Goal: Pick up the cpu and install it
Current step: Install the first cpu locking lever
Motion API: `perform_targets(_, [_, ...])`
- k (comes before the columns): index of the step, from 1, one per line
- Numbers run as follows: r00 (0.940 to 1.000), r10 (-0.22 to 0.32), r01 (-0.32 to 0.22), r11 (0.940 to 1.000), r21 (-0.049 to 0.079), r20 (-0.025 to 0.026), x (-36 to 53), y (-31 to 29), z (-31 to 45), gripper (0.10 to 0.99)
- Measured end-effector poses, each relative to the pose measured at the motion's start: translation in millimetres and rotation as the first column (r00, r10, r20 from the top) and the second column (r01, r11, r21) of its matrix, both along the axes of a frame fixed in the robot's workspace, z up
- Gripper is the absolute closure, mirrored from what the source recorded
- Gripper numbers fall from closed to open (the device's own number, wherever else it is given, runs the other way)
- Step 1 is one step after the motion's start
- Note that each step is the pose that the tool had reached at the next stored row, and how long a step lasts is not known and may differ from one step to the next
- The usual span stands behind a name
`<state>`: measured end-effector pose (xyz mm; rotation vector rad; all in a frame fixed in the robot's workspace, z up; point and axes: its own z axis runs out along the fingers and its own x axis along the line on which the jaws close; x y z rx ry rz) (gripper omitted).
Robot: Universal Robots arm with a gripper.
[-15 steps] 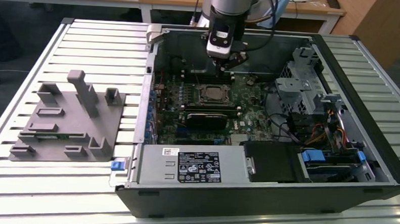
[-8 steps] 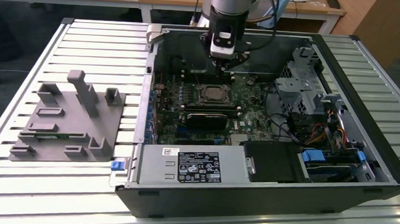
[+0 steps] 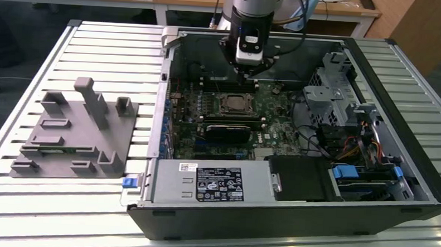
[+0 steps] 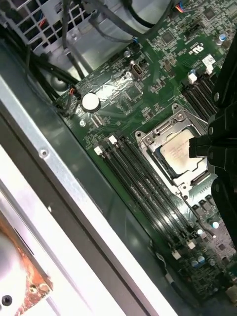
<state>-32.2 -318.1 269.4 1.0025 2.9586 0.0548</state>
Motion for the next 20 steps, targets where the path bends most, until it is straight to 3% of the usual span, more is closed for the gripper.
perform_targets(5, [0.9988,0.049,-0.049,0.9988,0.000,0.0000,0.0,-0.1,0.0,0.980])
perform_targets(10, [0.9932,0.116,-0.116,0.9932,0.000,0.0000,0.0,-0.2,0.0,0.980])
perform_targets(20, [0.9697,0.244,-0.244,0.9697,0.000,0.0000,0.0,-0.2,0.0,0.980])
